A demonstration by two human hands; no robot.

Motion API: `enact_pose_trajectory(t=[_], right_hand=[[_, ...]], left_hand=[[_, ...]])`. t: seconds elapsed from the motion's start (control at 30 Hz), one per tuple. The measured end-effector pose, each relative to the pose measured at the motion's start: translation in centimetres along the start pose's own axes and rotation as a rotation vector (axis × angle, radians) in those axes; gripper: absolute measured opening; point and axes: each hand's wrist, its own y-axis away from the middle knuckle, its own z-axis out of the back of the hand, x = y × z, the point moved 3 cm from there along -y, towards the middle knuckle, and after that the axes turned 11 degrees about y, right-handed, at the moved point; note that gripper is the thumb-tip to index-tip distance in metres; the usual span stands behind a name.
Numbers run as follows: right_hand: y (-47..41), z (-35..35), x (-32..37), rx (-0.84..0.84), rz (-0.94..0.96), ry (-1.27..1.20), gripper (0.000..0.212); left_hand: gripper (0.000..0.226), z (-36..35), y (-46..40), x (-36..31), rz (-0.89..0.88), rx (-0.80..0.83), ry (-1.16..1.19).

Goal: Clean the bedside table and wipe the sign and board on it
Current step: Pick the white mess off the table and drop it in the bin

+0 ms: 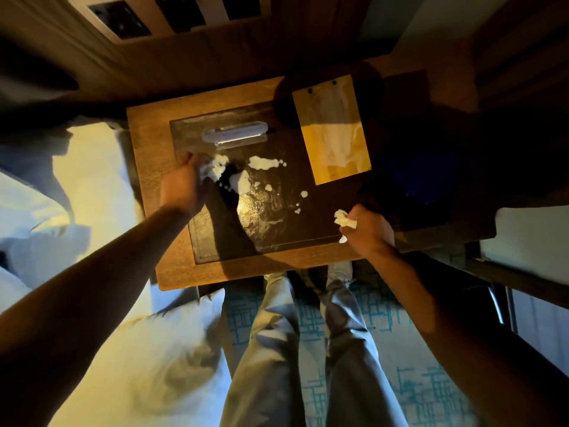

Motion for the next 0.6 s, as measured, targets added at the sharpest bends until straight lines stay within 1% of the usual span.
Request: enact_pose_trajectory(t=[0.07, 0.13, 0.23, 0.3, 0.37, 0.43, 0.53, 0.6], right_hand=[[0.7, 1.4, -0.6, 0.013, -0.05, -0.189, 0.027], [2.0, 3.0, -1.2, 0.026, -0.083, -0.346, 0.028], [4.6, 5.7, -1.9, 0.048, -0.096, -0.537, 0.026], [6.2, 7.5, -2.4, -0.008, -0.076, -0.687, 0.025], [7.4, 9.1, -2.8, -0.1, -0.043, -0.796, 0.024], [8.6, 10.4, -3.5, -0.144, -0.027, -0.916, 0.024], [10.4, 12.1, -4.9, -0.165, 0.021, -1.077, 0.022], [12.1, 12.6, -6.2, -0.155, 0.063, -1.138, 0.017]], left_hand=[[0.041, 0.0, 2.1, -1.1, -0.046, -0.019, 0.032], [0.039, -0.1, 4.1, -2.4, -0.075, -0.032, 0.123], [0.031, -0.3, 6.5, -5.4, -0.137, 0.003, 0.342], [0.033, -0.3, 7.7, -8.7, -0.157, 0.028, 0.477], [0.045, -0.3, 8.4, -12.5, -0.179, 0.015, 0.481], [0.049, -0.7, 8.7, -16.2, -0.204, 0.03, 0.489], [0.038, -1.1, 8.8, -21.8, -0.259, 0.074, 0.568], [0.034, -1.4, 9.3, -25.6, -0.314, 0.151, 0.616]])
